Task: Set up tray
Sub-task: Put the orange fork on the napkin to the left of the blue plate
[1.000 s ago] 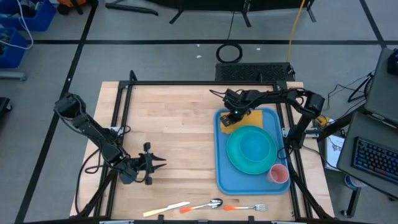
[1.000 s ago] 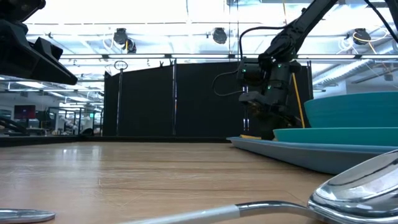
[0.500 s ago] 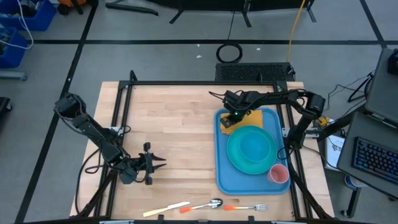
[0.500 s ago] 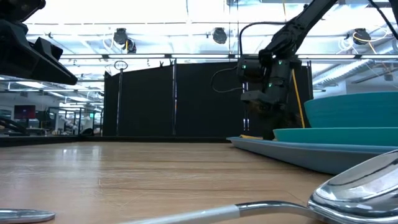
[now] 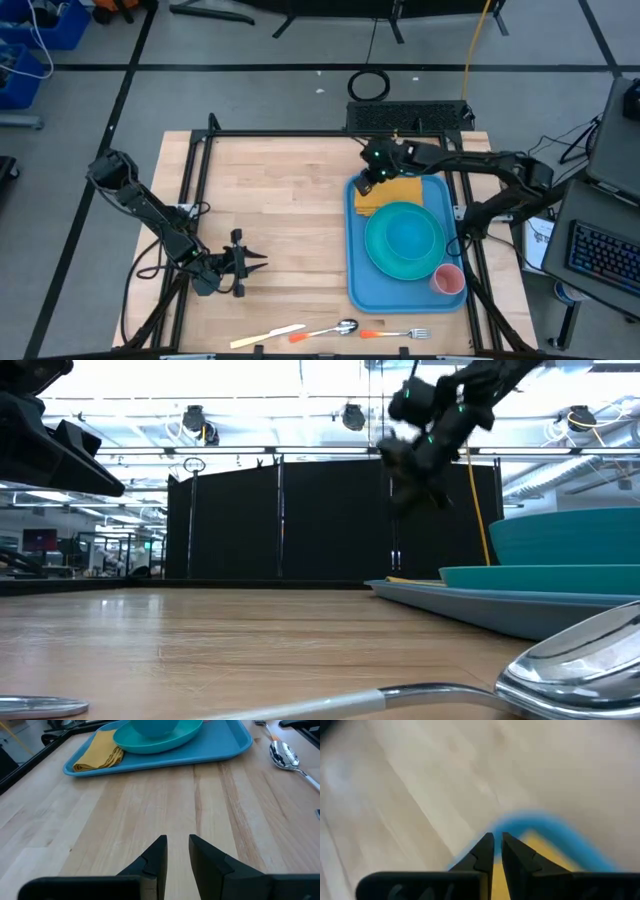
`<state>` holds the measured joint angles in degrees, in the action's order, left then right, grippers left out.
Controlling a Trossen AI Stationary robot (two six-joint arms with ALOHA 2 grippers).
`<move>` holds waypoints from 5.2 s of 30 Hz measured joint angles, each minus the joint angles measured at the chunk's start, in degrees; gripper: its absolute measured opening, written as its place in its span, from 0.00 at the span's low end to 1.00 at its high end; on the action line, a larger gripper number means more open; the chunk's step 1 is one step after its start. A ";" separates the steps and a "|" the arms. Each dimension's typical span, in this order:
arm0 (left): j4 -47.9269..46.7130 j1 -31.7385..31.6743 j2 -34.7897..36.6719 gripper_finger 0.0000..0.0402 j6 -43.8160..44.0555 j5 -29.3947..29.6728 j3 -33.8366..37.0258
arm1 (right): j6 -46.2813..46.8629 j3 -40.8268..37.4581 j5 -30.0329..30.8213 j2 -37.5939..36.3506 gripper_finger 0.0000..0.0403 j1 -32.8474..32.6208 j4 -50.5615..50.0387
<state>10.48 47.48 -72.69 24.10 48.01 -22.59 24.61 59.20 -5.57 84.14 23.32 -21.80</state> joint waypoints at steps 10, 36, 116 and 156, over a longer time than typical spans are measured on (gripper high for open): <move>0.48 -1.11 0.00 0.21 1.29 2.84 0.00 | -15.21 -2.96 23.55 -3.96 0.04 -13.66 19.99; 9.43 -18.20 0.00 0.21 8.67 2.09 0.00 | -28.07 -28.76 23.26 -3.63 0.00 -24.28 72.08; 10.12 -22.76 0.00 0.21 -1.45 -31.44 0.00 | 4.73 -1.77 21.97 -3.19 0.34 -57.96 0.60; 7.00 -21.03 0.00 0.21 2.32 -30.86 0.01 | 31.79 16.81 -0.16 25.77 0.34 -73.05 -14.68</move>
<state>17.47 26.45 -72.69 26.42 17.15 -22.57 56.39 76.01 -5.73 109.91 -49.72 -36.47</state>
